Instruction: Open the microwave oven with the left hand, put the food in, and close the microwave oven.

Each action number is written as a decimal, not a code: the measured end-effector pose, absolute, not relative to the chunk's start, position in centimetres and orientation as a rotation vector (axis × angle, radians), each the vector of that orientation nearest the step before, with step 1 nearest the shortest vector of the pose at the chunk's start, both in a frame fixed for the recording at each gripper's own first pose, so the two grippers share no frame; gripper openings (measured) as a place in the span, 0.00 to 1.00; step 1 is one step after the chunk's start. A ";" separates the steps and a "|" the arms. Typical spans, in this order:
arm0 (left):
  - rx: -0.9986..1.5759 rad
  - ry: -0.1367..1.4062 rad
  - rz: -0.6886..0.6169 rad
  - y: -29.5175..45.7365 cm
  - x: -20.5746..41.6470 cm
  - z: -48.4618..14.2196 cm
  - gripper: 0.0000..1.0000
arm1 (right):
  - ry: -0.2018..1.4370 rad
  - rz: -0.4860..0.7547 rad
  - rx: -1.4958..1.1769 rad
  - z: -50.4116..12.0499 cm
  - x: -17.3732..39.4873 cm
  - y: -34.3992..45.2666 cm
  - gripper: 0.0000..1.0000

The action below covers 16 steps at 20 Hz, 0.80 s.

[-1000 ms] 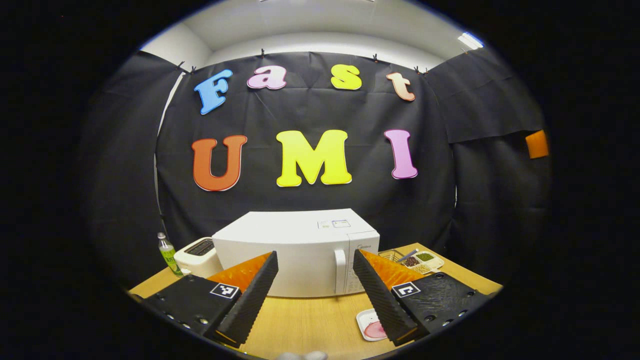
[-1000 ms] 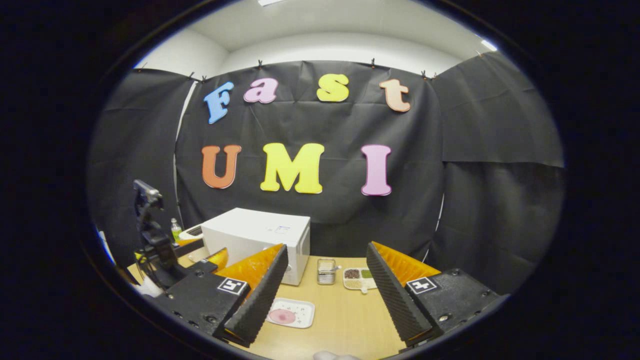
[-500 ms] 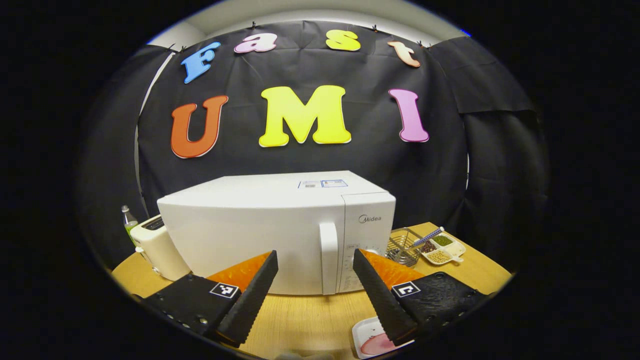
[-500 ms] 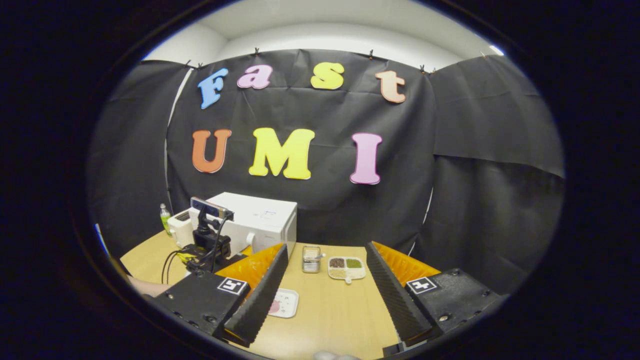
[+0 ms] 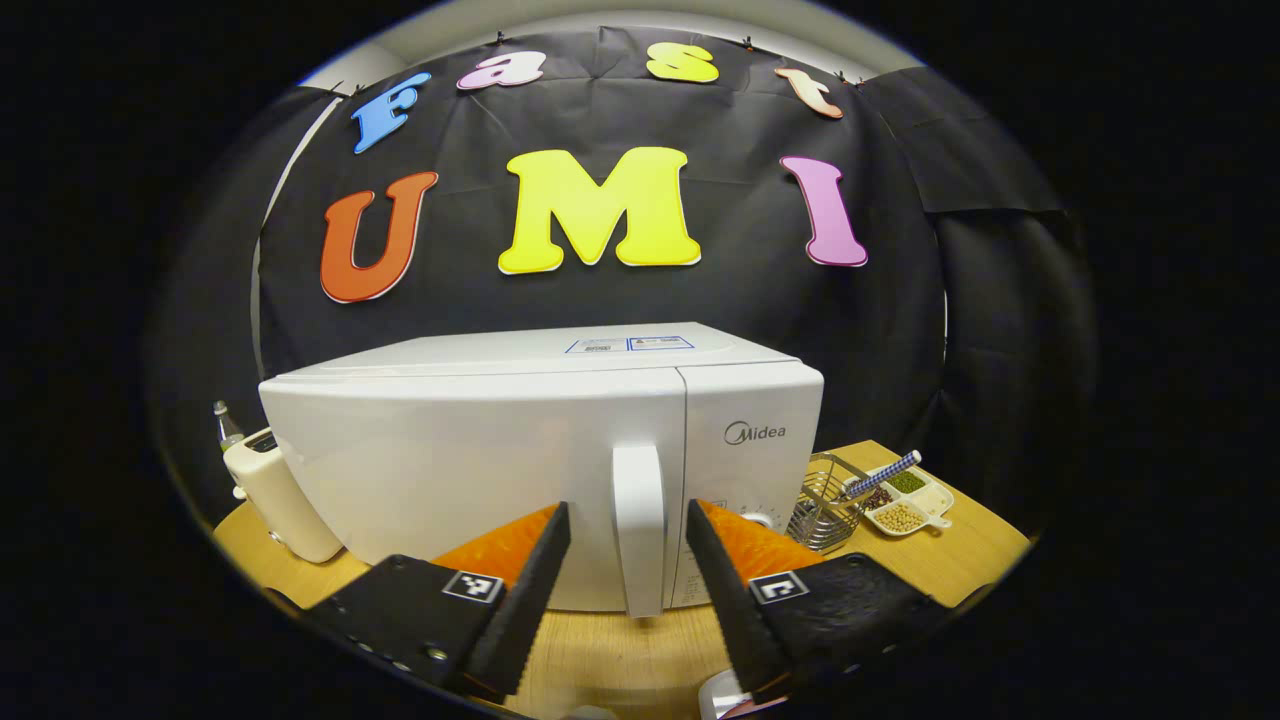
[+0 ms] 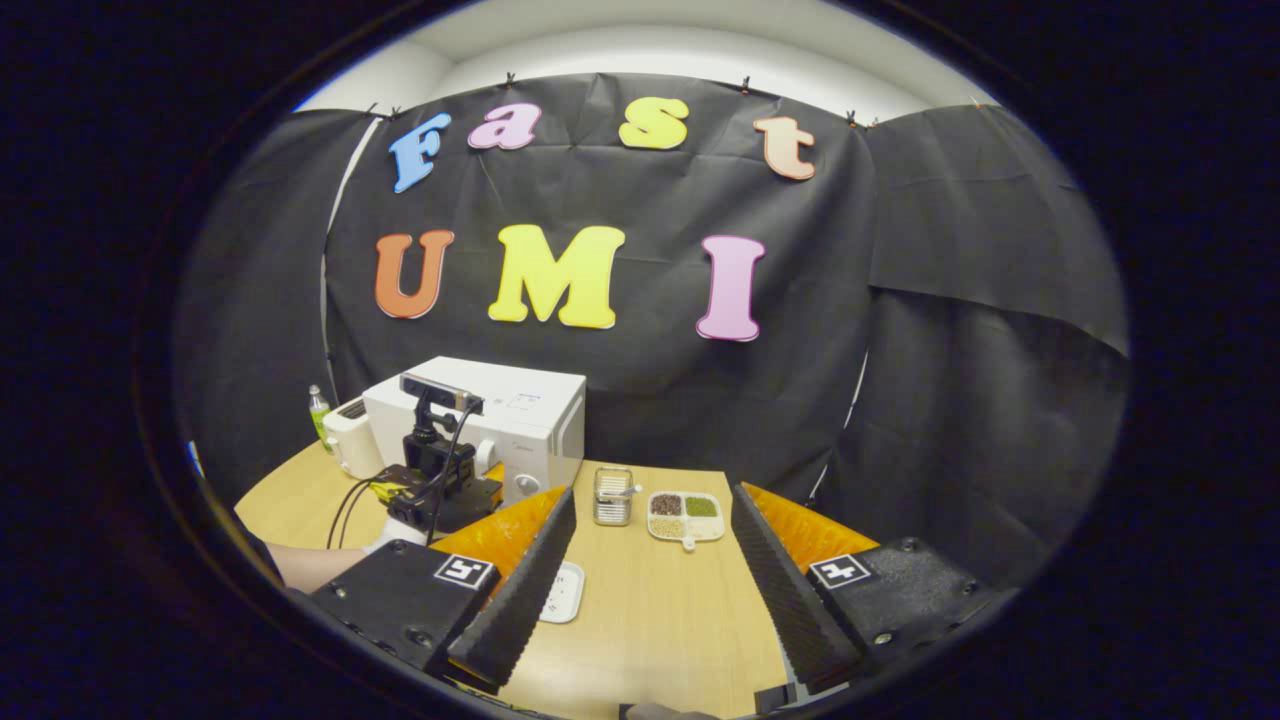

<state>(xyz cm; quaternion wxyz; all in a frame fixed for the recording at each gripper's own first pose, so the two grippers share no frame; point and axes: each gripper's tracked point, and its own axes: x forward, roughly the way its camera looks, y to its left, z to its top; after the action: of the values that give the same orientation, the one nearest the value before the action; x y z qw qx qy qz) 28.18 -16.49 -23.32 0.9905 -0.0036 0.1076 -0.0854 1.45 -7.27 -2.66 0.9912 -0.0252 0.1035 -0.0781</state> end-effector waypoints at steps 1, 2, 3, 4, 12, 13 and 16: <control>-0.012 0.214 -0.170 -16.6 28.3 -23.3 0.45 | 0.209 -0.152 -0.042 -2.8 1.6 -7.2 1.00; -0.029 0.212 -0.189 -16.8 28.3 -23.2 0.37 | 0.212 -0.148 -0.041 -2.9 1.7 -7.1 1.00; -0.027 0.204 -0.190 -17.0 28.1 -23.0 0.35 | 0.212 -0.149 -0.046 -2.9 1.8 -7.0 1.00; -0.025 0.207 -0.184 -17.2 28.2 -23.2 0.44 | 0.212 -0.152 -0.048 -2.9 1.7 -7.2 1.00; -0.036 0.208 -0.183 -16.9 28.1 -23.1 0.09 | 0.209 -0.166 -0.037 -2.9 0.6 -7.2 1.00; -0.032 0.211 -0.184 -16.9 28.1 -23.2 0.09 | 0.205 -0.170 -0.038 -3.0 0.2 -7.3 1.00; -0.041 0.224 -0.189 -16.8 28.0 -23.3 0.09 | 0.199 -0.181 -0.039 -2.8 -0.5 -7.4 1.00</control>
<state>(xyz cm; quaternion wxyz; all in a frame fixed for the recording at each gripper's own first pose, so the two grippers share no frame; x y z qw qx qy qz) 27.95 -16.83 -23.34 0.9891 -0.0205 0.1114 -0.0940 -0.55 -7.40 -2.83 0.9908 -0.0195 0.0992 -0.0901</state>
